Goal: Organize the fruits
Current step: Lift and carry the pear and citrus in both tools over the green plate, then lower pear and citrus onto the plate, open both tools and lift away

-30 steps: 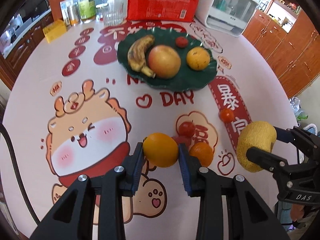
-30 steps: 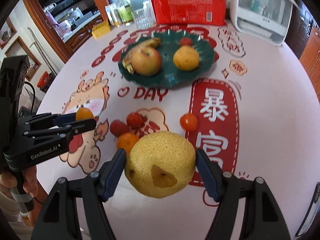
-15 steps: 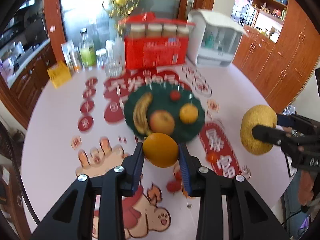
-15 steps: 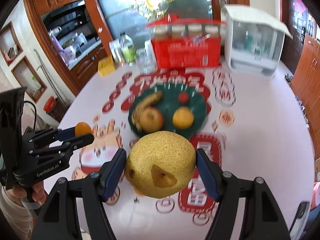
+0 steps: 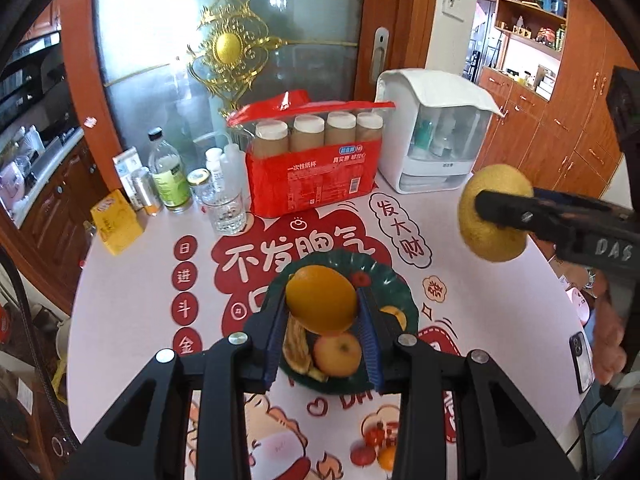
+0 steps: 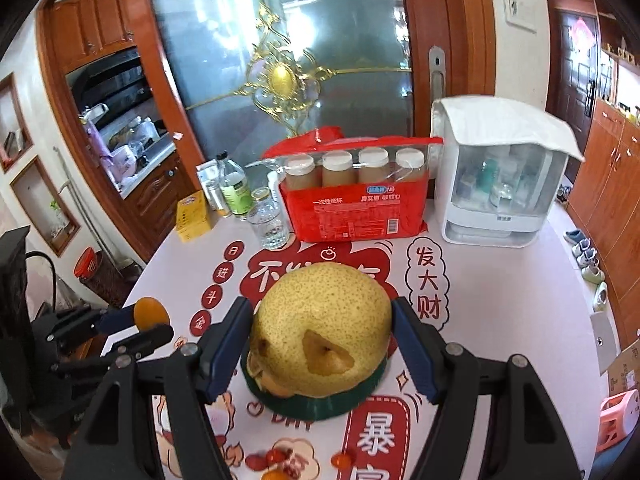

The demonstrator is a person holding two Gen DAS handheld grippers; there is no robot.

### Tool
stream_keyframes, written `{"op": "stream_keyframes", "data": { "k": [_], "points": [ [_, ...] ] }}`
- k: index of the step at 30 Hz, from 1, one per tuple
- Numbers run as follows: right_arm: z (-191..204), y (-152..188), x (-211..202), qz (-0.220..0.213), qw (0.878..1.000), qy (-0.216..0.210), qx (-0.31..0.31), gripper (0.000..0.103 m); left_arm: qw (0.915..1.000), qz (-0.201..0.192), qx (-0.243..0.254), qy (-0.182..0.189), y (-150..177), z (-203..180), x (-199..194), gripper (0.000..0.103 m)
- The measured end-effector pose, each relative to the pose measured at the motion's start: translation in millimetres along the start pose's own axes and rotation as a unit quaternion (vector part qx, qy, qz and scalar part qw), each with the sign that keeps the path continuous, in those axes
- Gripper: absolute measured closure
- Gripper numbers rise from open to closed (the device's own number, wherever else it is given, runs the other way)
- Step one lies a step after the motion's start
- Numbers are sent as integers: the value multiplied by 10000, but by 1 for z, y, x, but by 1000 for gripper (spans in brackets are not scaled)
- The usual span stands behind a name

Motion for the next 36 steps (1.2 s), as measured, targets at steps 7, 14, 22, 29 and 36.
{"op": "stream_keyframes", "data": {
  "k": [7, 14, 22, 29, 36],
  "points": [
    [3, 13, 87, 687, 9975, 134, 66, 32, 9974, 405, -548, 248, -1, 31, 75, 70],
    [2, 48, 163, 1457, 9887, -66, 339, 32, 9929, 865, -753, 312, 24, 45, 141, 70],
    [5, 69, 211, 1861, 9796, -319, 687, 32, 9871, 1268, -915, 355, 50, 56, 194, 70],
    [22, 75, 231, 1977, 9763, -516, 713, 32, 9851, 1345, -988, 425, 54, 63, 208, 70],
    [25, 75, 237, 2097, 9702, -814, 903, 35, 9834, 1412, -1072, 384, 58, 70, 216, 70]
  ]
}}
Point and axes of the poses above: each gripper's, at about its wrist camera, not at the fingertips, and x roughly the way its jaws point, z to its left, y to its underside, the point moved 3 cm from there along x, roughly the way its jaws point, and after that the axes turned 14 degrees about y, right-handed, at the moved point
